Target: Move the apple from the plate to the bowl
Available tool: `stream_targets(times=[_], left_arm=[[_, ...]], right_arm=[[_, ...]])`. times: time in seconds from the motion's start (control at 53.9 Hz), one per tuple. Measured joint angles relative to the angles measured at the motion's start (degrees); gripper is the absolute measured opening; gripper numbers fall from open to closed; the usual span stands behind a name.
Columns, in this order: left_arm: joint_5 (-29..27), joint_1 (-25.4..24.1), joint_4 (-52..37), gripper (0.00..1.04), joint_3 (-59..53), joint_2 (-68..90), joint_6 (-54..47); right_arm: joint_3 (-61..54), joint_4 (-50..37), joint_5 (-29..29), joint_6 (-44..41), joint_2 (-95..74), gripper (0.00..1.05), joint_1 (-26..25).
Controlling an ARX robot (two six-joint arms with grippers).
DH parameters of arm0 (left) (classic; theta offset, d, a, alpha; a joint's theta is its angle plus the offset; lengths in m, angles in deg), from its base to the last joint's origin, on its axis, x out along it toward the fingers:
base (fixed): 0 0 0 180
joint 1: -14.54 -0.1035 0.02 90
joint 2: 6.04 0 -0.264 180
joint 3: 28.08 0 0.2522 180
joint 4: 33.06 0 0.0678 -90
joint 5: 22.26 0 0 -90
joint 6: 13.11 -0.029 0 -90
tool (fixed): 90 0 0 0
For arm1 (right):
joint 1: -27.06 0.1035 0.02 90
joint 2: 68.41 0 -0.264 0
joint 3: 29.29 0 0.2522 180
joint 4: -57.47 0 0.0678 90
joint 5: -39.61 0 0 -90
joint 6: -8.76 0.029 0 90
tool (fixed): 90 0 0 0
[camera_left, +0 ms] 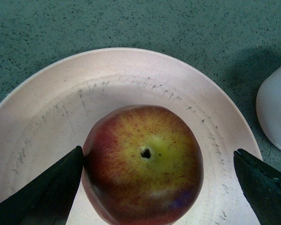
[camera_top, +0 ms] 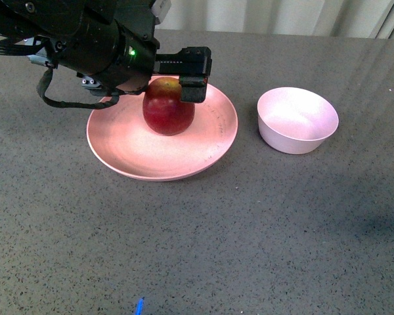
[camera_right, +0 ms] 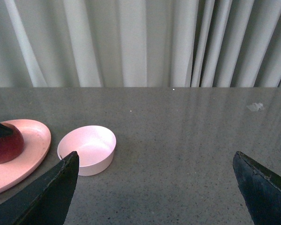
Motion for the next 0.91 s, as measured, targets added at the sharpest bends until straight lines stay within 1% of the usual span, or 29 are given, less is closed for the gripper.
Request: stream_targets(times=[0.148, 0.204, 0.222, 0.26, 0.297, 0.334, 0.464, 0.742, 0.909], left_arm=[[-0.4, 0.7, 0.7, 0.95, 0.5, 1.2, -0.1], [-0.6, 0.8, 0.9, 0.88, 0.7, 1.7, -0.2], [-0.7, 0.8, 1.0, 0.83, 0.8, 2.0, -0.2], [-0.8, 0.8, 1.2, 0.79, 1.2, 2.0, -0.3], [-1.1, 0.9, 1.4, 0.75, 1.6, 2.2, -0.4], [-1.2, 0.9, 1.4, 0.74, 1.7, 2.2, -0.4], [-1.6, 1.0, 1.8, 0.71, 2.1, 2.2, -0.5], [-1.4, 1.5, 3.3, 0.71, 3.6, 1.8, -0.3], [0.1, 3.0, 4.0, 0.71, 6.3, -0.6, 1.0]], right_arm=[[0.0, 0.0, 0.0, 0.0, 0.0, 0.96, 0.0], [0.0, 0.0, 0.0, 0.0, 0.0, 0.96, 0.0], [0.0, 0.0, 0.0, 0.0, 0.0, 0.96, 0.0], [0.0, 0.0, 0.0, 0.0, 0.0, 0.96, 0.0], [0.0, 0.0, 0.0, 0.0, 0.0, 0.96, 0.0], [0.0, 0.0, 0.0, 0.0, 0.0, 0.96, 0.0], [0.0, 0.0, 0.0, 0.0, 0.0, 0.96, 0.0], [0.0, 0.0, 0.0, 0.0, 0.0, 0.96, 0.0], [0.0, 0.0, 0.0, 0.0, 0.0, 0.96, 0.0]])
